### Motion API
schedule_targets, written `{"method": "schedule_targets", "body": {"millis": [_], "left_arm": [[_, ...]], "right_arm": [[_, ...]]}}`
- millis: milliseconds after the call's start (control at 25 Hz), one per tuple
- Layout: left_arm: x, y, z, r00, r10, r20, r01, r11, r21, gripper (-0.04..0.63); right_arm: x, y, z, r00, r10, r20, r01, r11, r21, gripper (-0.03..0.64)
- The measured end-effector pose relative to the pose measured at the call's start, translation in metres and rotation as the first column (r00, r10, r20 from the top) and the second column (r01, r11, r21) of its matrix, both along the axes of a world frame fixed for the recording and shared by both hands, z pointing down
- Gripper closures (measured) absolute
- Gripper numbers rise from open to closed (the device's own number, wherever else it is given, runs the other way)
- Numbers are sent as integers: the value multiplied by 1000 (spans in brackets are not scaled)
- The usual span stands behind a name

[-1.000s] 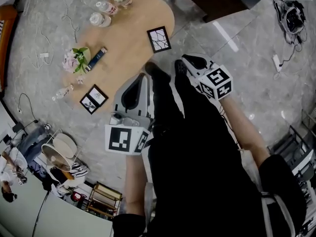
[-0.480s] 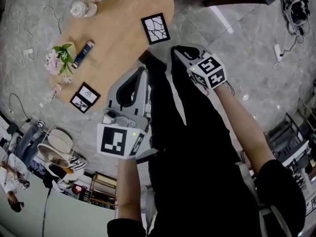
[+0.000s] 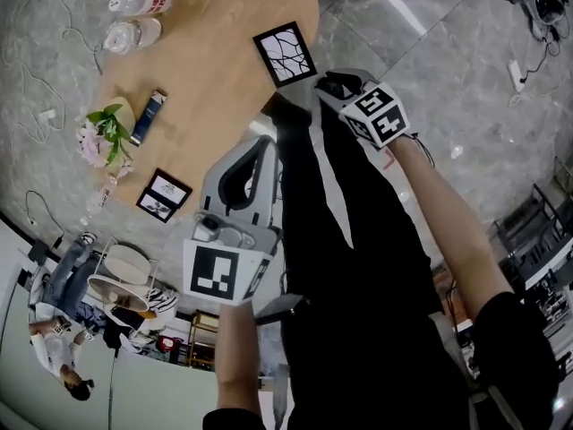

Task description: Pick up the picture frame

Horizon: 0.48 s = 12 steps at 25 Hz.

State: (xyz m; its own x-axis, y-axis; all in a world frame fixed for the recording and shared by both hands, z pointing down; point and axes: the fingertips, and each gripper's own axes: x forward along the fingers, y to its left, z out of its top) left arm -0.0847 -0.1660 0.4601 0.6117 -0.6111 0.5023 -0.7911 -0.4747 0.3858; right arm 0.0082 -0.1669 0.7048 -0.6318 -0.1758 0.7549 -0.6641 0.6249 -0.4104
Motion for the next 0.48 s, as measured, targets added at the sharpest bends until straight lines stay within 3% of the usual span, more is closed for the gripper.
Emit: {"method": "schedule_targets", "body": {"millis": [200,480], "left_arm": [[0,3,22,1000,-5,-15,4,998,-59,582],[-11,2,56,1000,-23,-2,22,996,-89,583]], "right_arm": [[-5,1,40,1000,11,-11,-12,997,-74,416],[-7,-2,84,997,71,7,-69,986,-152,390]]}}
